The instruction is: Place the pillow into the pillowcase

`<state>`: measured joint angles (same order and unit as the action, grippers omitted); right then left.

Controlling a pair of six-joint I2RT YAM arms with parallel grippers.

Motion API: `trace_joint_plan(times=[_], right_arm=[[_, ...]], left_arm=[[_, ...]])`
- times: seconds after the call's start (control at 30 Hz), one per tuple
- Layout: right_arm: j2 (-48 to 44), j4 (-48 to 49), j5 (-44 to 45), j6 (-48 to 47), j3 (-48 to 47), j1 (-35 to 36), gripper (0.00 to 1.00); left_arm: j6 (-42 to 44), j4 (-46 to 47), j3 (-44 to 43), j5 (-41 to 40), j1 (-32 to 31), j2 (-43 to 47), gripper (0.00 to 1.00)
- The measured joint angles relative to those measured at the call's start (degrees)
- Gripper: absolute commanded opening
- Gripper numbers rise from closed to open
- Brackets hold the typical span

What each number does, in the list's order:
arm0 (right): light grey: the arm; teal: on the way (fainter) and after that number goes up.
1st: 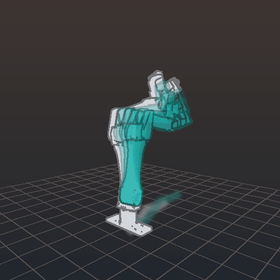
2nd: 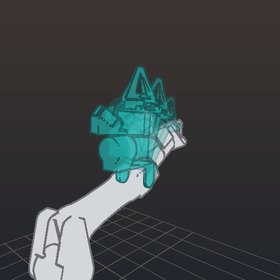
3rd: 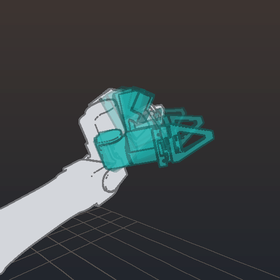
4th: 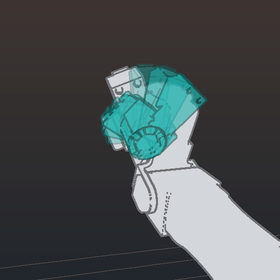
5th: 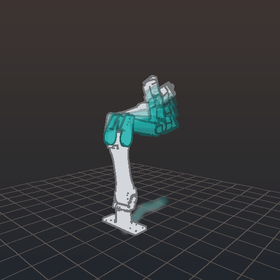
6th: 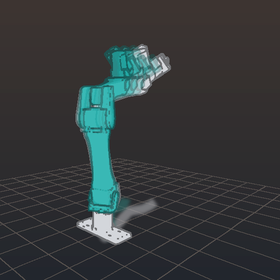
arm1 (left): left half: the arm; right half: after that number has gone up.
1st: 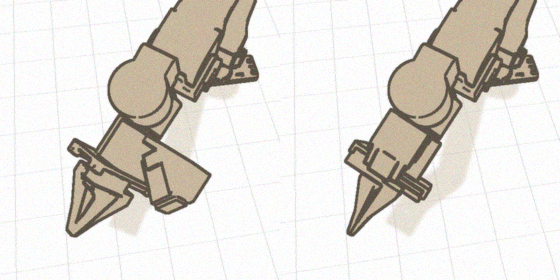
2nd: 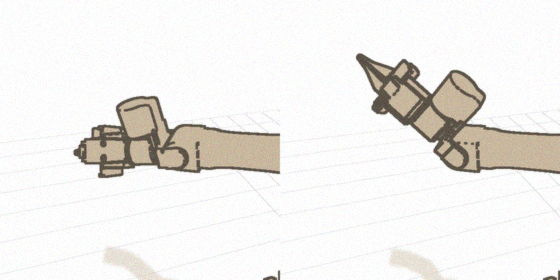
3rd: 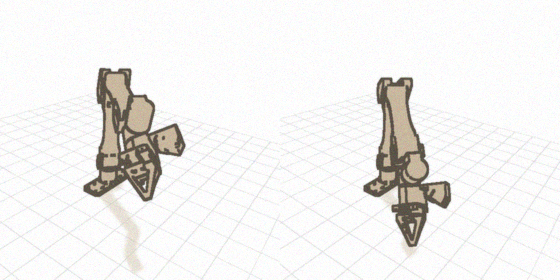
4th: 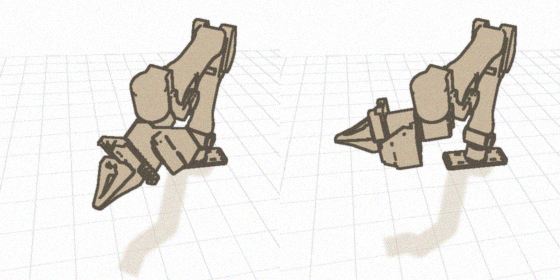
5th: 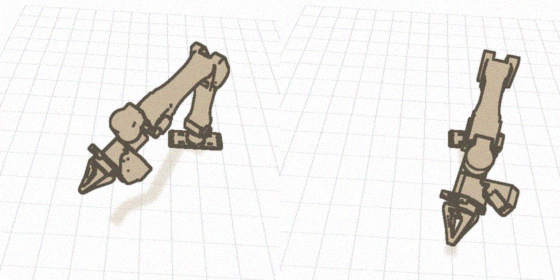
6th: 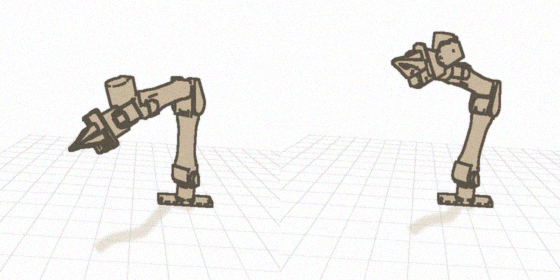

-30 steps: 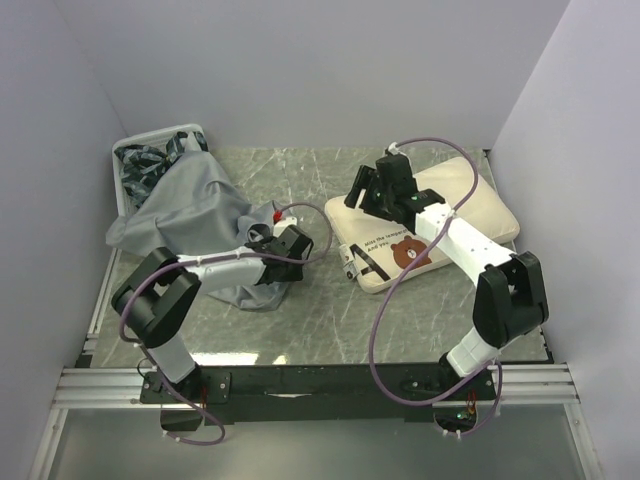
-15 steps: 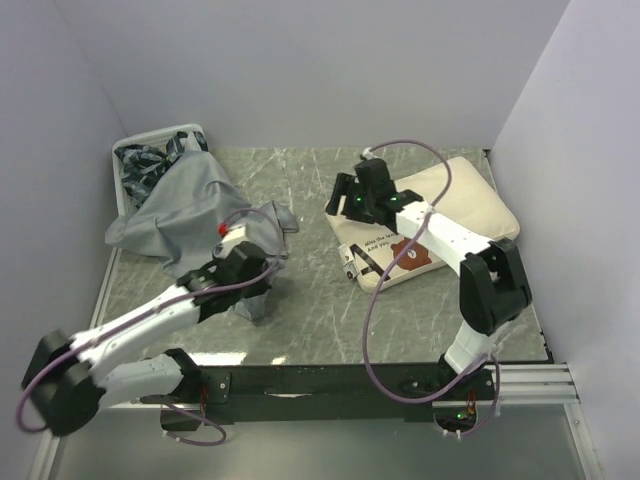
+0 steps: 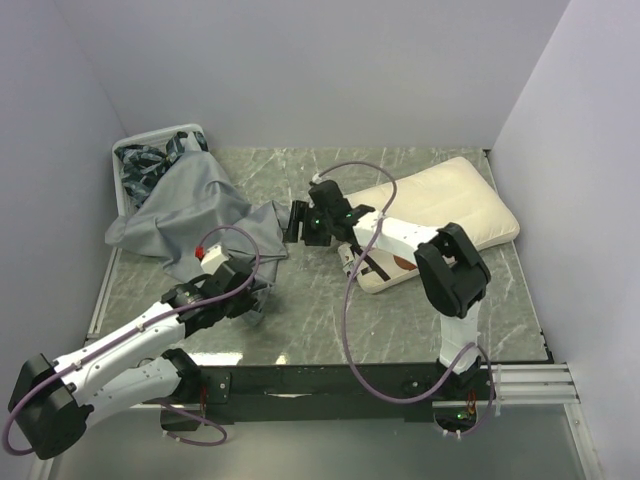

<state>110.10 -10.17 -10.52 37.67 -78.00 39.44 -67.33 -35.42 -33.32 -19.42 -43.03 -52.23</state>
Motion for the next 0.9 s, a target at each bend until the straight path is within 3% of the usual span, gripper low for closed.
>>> trace_joint_plan(times=[0.27, 0.33, 0.37, 0.4, 0.47, 0.5, 0.53, 0.73, 0.9], right_arm=[[9.11, 3.41, -1.92, 2.43, -2.51, 3.52, 0.61], [10.8, 4.24, -2.62, 3.23, -3.61, 3.8, 0.55], [11.21, 4.57, -2.49, 3.26, -4.22, 3.82, 0.5], [11.69, 4.94, -2.51, 3.52, -4.74, 3.82, 0.36], [12.2, 4.96, -2.12, 3.65, -5.33, 3.82, 0.21], [12.22, 4.42, -1.49, 3.58, -5.55, 3.8, 0.08], [12.22, 2.99, -0.63, 3.39, -6.23, 3.78, 0.05], [10.67, -9.07, 9.77, -1.73, -15.69, 2.25, 0.0], [7.78, -16.76, 17.35, -7.54, -24.85, -5.29, 0.0]], left_arm=[[-0.24, 0.0, 0.0, 0.04, 0.09, -0.11, 0.01], [-0.24, 0.0, 0.0, 0.09, 0.2, -0.11, 0.01], [-0.2, 0.0, 0.0, 0.11, 0.2, -0.11, 0.01], [0.07, 0.0, 0.0, 0.2, 0.2, -0.11, 0.01], [0.55, -0.07, -0.2, 0.46, 0.22, -0.24, 0.01], [0.92, -0.11, -0.5, 0.74, 0.24, -0.52, 0.01], [1.53, -0.13, -0.83, 1.14, 0.26, -0.85, 0.01], [8.52, 1.2, -4.42, 7.17, 0.33, -3.58, 0.01], [14.03, 4.9, -4.96, 14.88, 0.31, -7.54, 0.01]])
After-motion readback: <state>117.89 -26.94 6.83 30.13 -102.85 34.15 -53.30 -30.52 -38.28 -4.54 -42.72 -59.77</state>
